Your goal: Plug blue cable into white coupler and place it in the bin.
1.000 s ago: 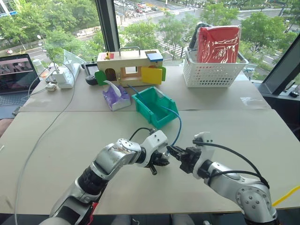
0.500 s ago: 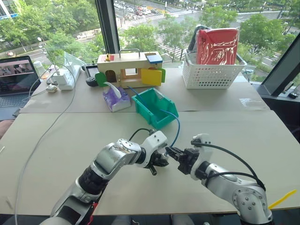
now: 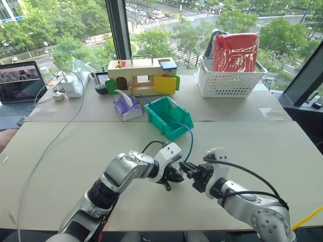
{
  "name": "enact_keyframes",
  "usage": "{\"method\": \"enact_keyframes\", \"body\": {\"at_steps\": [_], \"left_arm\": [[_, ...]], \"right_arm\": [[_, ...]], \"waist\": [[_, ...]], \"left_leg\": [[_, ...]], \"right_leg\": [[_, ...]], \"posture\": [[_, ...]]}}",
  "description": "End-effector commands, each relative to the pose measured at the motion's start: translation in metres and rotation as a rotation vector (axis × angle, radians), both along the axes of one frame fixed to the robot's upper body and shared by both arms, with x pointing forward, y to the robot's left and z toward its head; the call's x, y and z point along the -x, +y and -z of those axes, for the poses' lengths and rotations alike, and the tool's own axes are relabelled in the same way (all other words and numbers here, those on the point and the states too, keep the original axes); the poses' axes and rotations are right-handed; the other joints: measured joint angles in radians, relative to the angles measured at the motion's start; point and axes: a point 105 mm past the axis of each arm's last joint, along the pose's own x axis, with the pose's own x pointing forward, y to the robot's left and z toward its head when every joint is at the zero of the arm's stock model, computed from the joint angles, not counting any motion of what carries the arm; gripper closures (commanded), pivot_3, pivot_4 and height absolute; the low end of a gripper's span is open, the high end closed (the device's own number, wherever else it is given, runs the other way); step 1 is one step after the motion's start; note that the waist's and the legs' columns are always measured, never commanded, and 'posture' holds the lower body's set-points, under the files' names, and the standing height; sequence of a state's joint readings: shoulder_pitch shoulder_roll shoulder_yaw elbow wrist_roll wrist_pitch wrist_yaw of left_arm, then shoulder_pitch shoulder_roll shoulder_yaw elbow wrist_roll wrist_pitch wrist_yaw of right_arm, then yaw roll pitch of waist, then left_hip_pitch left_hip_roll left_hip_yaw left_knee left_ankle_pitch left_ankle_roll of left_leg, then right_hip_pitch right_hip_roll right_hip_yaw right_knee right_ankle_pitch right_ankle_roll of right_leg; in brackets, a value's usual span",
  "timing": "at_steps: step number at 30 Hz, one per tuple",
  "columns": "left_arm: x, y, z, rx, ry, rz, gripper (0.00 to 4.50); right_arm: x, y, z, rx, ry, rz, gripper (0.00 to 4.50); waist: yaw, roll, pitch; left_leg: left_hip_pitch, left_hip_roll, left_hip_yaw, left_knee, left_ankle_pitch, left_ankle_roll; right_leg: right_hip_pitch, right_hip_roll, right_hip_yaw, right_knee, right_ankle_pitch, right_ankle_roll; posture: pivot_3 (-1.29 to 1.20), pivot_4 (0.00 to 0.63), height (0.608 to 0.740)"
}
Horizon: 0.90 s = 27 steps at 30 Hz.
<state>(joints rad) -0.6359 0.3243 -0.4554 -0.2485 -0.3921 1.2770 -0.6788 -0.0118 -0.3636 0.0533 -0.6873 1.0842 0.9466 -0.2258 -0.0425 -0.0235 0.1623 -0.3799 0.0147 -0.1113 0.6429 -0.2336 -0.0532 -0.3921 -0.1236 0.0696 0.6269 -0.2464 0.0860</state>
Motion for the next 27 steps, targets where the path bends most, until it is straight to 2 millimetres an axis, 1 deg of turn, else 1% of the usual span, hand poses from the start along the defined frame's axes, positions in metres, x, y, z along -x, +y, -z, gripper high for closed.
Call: {"method": "enact_keyframes", "body": {"at_steps": [1, 10, 13, 15, 17, 24, 27], "left_arm": [[0.013, -0.012, -0.004, 0.031, 0.034, 0.087, 3.84], [0.015, -0.016, -0.008, 0.038, 0.036, 0.094, 3.84], [0.014, -0.015, -0.009, 0.04, 0.032, 0.082, 3.84], [0.014, -0.015, -0.009, 0.041, 0.032, 0.078, 3.84], [0.014, -0.015, -0.01, 0.042, 0.031, 0.073, 3.84], [0.014, -0.014, -0.01, 0.045, 0.031, 0.059, 3.84], [0.014, -0.013, -0.01, 0.048, 0.028, 0.053, 3.84]], "right_arm": [[0.021, 0.015, 0.026, 0.007, 0.14, -0.096, 4.5], [0.027, 0.02, 0.031, -0.046, 0.196, -0.106, 4.5], [0.027, 0.021, 0.032, -0.118, 0.231, -0.114, 4.5], [0.027, 0.016, 0.04, -0.077, 0.251, -0.113, 4.5], [0.029, 0.015, 0.045, -0.053, 0.263, -0.128, 4.5], [0.031, 0.016, 0.049, -0.029, 0.276, -0.151, 4.5], [0.027, 0.015, 0.044, -0.017, 0.24, -0.145, 4.5]], "waist": [[0.0, 0.0, 0.0], [0.0, 0.0, 0.0], [0.0, 0.0, 0.0], [-0.001, 0.0, 0.0], [0.0, 0.0, 0.0], [0.0, 0.0, -0.001], [0.0, 0.0, -0.001]], "left_leg": [[0.001, 0.0, 0.0, 0.0, 0.0, 0.0], [0.002, 0.0, 0.0, 0.0, -0.001, 0.001], [0.002, 0.0, 0.0, 0.0, -0.001, 0.001], [0.003, 0.0, 0.0, 0.0, -0.001, 0.002], [0.003, 0.0, 0.0, -0.001, -0.001, 0.002], [0.004, 0.0, 0.0, -0.001, -0.002, 0.002], [0.004, 0.0, 0.0, -0.001, -0.002, 0.002]], "right_leg": [[0.001, 0.0, 0.0, 0.0, 0.0, 0.0], [0.002, 0.0, 0.0, 0.0, -0.001, 0.001], [0.002, 0.0, 0.0, 0.0, -0.001, 0.001], [0.002, 0.0, 0.0, 0.0, -0.001, 0.001], [0.003, 0.0, 0.0, 0.0, -0.002, 0.001], [0.003, 0.0, 0.0, -0.001, -0.003, 0.003], [0.003, 0.0, 0.0, -0.001, -0.003, 0.003]], "posture": [[0.0, 0.15, 0.74], [0.0, 0.15, 0.74], [0.0, 0.15, 0.74], [0.0, 0.15, 0.74], [0.0, 0.15, 0.74], [0.0, 0.15, 0.74], [0.0, 0.15, 0.74]]}}
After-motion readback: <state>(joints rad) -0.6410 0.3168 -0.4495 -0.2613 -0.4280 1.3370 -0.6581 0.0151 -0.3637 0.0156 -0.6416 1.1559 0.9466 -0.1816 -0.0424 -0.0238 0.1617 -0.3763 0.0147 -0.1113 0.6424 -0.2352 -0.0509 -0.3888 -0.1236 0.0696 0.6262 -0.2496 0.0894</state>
